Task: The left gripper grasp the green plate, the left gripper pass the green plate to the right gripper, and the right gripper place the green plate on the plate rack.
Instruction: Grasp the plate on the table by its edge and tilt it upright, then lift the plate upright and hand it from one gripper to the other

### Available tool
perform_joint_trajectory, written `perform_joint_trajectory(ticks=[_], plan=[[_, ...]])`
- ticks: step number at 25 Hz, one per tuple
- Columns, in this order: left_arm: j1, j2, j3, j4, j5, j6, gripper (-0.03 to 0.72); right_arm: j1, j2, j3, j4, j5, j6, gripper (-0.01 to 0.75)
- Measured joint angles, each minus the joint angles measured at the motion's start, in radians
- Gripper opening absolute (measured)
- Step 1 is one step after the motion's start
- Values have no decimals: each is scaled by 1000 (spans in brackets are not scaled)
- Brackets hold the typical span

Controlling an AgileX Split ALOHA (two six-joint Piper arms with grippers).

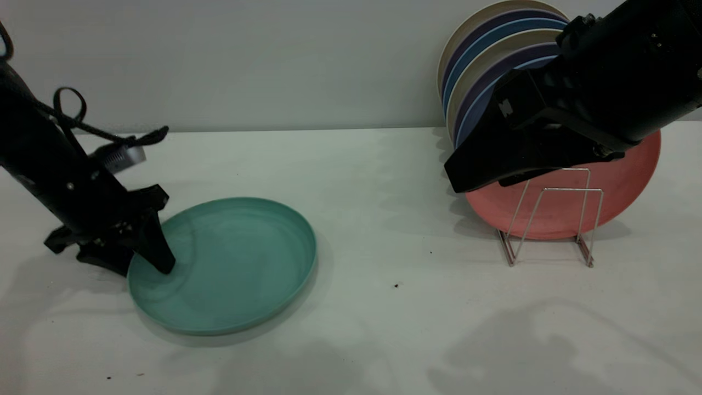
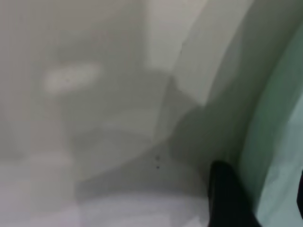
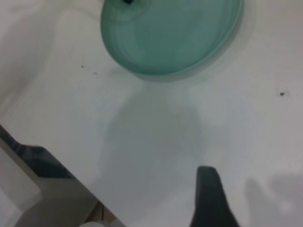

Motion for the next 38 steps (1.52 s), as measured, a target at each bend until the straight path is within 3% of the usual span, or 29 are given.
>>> perform_joint_trajectory(ticks=[3,5,9,11,16,22,28,38], plan=[[0,7,-7,-4,10,0,385,0,1,0,0,-1,0,498],[0,8,-7,-4,10,1,330,0,1,0,0,-1,0,496],[0,11,-7,-3,10,2,108,0,1,0,0,-2,1,496],[0,11,-7,-7,10,2,40,0,1,0,0,10,13,496],[0,-39,-7,-6,30,72,25,0,1,0,0,32,51,496],[0,-145,-7,-71,104,302,20,-3,66,-64,0,60,51,496],[-2,-192,-6,-191,240,526,20,-9,258,-250,-2,202,39,496],[-43,-193,-5,-215,299,561,20,-9,503,-518,28,397,46,496]])
